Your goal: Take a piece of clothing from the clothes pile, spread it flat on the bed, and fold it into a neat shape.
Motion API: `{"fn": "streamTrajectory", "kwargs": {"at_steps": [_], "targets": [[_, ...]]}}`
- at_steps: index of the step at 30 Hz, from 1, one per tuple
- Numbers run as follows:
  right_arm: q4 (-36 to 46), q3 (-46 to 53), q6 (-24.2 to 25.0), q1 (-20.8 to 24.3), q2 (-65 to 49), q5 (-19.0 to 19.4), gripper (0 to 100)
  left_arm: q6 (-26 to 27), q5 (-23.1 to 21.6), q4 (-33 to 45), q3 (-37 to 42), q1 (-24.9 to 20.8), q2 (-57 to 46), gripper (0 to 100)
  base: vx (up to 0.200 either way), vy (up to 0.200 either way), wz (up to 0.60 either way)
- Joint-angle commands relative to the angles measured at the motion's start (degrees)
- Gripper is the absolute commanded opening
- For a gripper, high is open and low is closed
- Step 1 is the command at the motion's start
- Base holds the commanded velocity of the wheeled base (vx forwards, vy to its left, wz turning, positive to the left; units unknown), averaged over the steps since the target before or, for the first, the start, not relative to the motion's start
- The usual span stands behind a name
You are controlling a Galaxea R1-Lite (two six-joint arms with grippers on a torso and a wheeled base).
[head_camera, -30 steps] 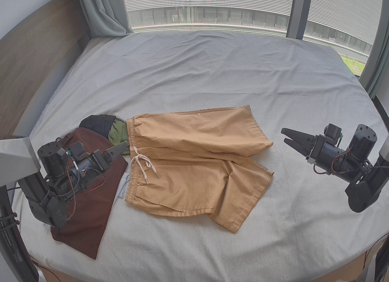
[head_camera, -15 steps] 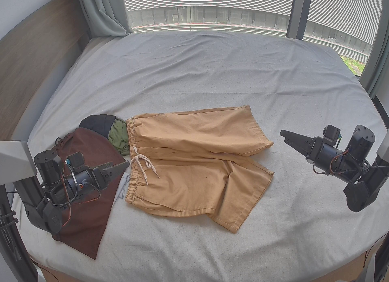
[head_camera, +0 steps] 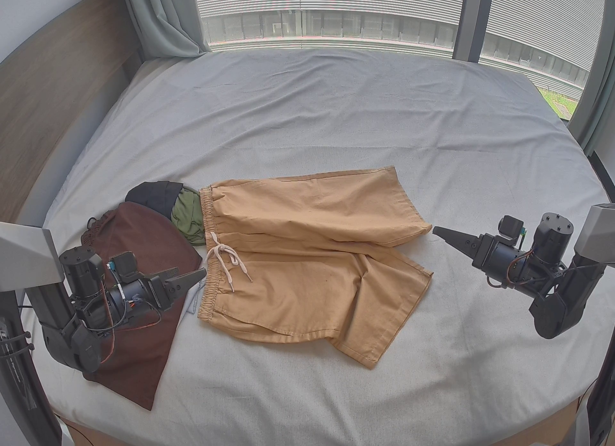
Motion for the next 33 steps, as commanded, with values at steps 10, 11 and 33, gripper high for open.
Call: {"fn": "streamTrajectory", "kwargs": {"at_steps": [10,11,33], "targets": [[0.0,-1.4,-0.1,0.1,7.5,-0.5,100,1.4,0.0,0.0,0.2,-0.2,1.9,100,0.0,0.0,0.0],[0.0,-1.8,-0.1,0.1,8.0,-0.5,100,1.4,0.0,0.0,0.2,-0.2,1.9,100,0.0,0.0,0.0],[0.0,-4.4,-0.1,-1.5,16.6,-0.5,100,1.4,0.0,0.0,-0.3,-0.3,1.9,100,0.0,0.0,0.0]]}}
